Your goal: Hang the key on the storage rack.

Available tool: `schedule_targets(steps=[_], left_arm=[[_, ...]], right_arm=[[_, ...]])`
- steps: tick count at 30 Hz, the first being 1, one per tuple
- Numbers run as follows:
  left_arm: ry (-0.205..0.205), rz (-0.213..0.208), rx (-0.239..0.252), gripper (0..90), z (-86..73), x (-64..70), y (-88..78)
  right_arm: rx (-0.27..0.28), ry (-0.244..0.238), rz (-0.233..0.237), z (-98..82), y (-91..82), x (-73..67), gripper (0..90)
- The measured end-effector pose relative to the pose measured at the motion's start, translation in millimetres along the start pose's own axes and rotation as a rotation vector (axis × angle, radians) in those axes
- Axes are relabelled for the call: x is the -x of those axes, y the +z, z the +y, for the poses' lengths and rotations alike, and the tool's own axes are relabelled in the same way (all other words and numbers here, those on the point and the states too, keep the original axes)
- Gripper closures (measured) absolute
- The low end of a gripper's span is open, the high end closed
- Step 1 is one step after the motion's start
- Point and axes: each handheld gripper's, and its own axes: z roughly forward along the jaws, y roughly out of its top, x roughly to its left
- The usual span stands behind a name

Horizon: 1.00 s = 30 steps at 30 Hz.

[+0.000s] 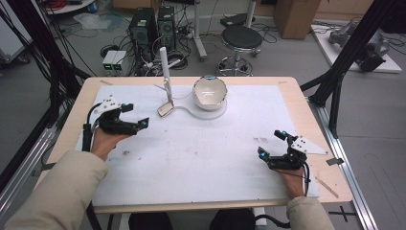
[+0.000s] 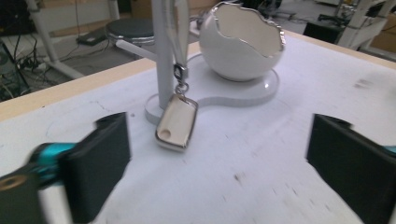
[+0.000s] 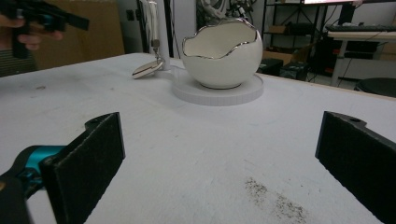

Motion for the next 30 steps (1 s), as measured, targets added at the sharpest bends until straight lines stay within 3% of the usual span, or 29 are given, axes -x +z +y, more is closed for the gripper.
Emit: schedule_targets(steps=[2,7,10,16,24,30], left_arm=[[-0.004,-0.023,0.020,1.7,-6.3,3.1,-14.5],[0.038,-0.011,0.090,1.7,-21.9,13.1,-45.7],[0.037,-0.003,0.118,1.7,-35.1,18.5,-56.7],[0.048,0.007,0.135,1.7,-54.4,26.6,-62.6],[0.029,0.050,0.213,1.7,-76.3,30.6,-70.4],[0.055,0.071,0.227,1.7,-88.5,33.6,-73.0]], right_arm=[[0.003,0.003,0.000,-0.1,-0.1,-0.1,0.4],[0.001,0.011,0.003,-0.3,-1.0,0.1,0.4],[0.022,0.017,-0.002,-0.9,-2.5,0.1,0.4],[0.026,0.012,-0.001,-1.1,-2.6,0.2,0.4],[0.023,0.004,-0.004,-1.1,-2.6,-0.7,0.5],[0.025,-0.003,-0.008,-1.0,-2.2,-0.9,0.5]])
